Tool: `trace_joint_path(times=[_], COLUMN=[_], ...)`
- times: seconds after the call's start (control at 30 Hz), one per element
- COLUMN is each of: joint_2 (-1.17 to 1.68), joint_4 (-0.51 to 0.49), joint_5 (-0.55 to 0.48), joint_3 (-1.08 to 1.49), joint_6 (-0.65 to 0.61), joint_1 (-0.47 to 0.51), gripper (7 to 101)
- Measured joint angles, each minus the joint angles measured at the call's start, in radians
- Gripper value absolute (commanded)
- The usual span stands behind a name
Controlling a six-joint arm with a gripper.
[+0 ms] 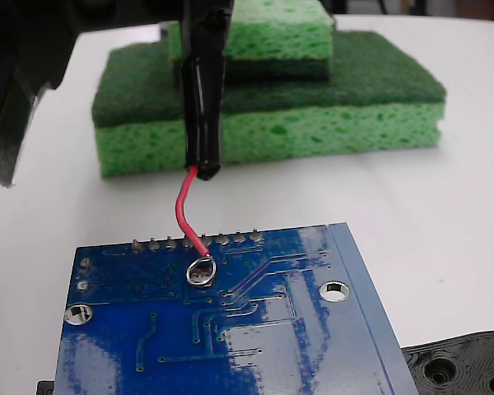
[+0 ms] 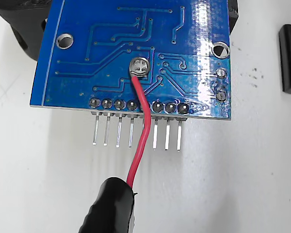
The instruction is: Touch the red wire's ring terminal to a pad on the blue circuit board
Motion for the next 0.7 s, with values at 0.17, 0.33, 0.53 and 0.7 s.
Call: trace_joint_path(times=[0.17,0.33,0.53,0.7], joint_2=[-0.002,-0.003,-0.003,-0.003], joint_4=[-0.008,-0.008,-0.008,-0.012], joint_5=[-0.002,-0.003,-0.003,-0.003], joint_3=[0.002,0.003,0.003,0.003], joint_6=[0.002,0.003,0.003,0.005], joint_1=[0.0,0.0,0.0,0.0], gripper=[100.3,100.3,100.3,100.3])
